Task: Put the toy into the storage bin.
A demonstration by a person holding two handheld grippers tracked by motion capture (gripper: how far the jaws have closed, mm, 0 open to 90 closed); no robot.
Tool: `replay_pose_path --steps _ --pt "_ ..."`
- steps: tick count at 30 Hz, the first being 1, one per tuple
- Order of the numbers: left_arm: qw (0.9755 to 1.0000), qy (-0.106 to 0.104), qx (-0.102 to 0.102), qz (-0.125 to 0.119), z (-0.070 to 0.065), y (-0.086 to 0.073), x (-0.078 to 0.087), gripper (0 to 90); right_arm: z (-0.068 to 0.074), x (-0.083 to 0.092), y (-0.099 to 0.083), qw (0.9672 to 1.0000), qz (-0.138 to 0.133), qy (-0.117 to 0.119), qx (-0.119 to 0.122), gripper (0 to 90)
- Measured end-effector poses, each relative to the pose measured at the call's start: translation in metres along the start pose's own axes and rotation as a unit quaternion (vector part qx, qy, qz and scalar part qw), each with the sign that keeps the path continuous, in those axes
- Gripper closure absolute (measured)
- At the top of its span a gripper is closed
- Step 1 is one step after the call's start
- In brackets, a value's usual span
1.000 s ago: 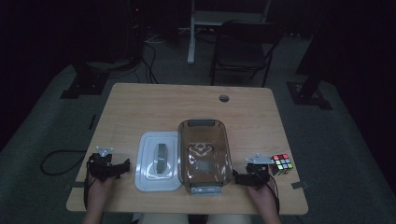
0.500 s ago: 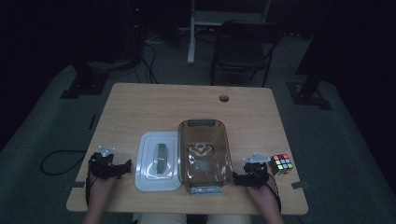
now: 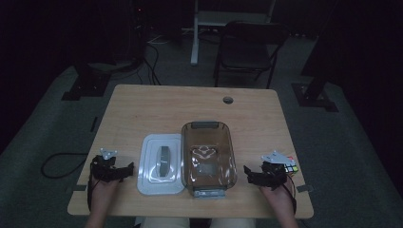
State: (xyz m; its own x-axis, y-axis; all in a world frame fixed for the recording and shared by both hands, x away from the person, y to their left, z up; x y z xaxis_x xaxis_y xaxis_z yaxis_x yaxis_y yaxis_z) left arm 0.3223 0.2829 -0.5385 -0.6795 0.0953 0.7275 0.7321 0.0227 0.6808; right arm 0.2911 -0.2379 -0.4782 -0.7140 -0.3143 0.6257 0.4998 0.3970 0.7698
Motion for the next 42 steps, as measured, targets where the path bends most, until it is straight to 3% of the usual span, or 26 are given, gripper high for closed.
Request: replay_pose_path --steps 5,6,19,29,32,42 --pt "1.0 -0.001 -0.001 0.0 0.0 0.0 0.0 1.0 -0.015 0.02 -0.001 0.9989 -0.027 -0.037 -0.008 12.8" --pt "1.0 -0.003 -0.002 0.0 0.0 0.0 0.0 1.0 -0.024 0.027 -0.004 0.9983 -0.03 -0.046 -0.018 12.8" --pt "1.0 -0.005 -0.005 0.001 0.0 0.0 0.0 1.0 -0.067 0.041 -0.037 0.9933 -0.013 -0.095 -0.064 12.8" --pt "1.0 -0.005 -0.005 0.001 0.0 0.0 0.0 1.0 -0.079 0.028 -0.065 0.9912 0.01 -0.099 -0.087 12.9" --pt "1.0 -0.005 -0.005 0.001 0.0 0.0 0.0 1.0 -0.082 0.019 -0.075 0.9908 0.021 -0.087 -0.101 13.8" --pt "1.0 -0.005 -0.005 0.001 0.0 0.0 0.0 1.1 -0.079 0.003 -0.087 0.9907 0.045 -0.077 -0.103 22.5"
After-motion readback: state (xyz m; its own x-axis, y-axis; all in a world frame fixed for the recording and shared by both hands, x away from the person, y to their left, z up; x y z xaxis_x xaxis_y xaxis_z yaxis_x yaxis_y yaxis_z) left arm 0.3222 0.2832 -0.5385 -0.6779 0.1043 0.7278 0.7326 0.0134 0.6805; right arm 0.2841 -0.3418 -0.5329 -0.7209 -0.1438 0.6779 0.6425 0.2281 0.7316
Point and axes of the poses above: each handheld gripper's, and its own axes: x roughly backward along the jaws, y roughly out of its top, z roughly to its left, the point moved 2 cm from there along -x, roughly forward along the jaws, and after that the axes turned 8 degrees about x, right-handed, at the moved point
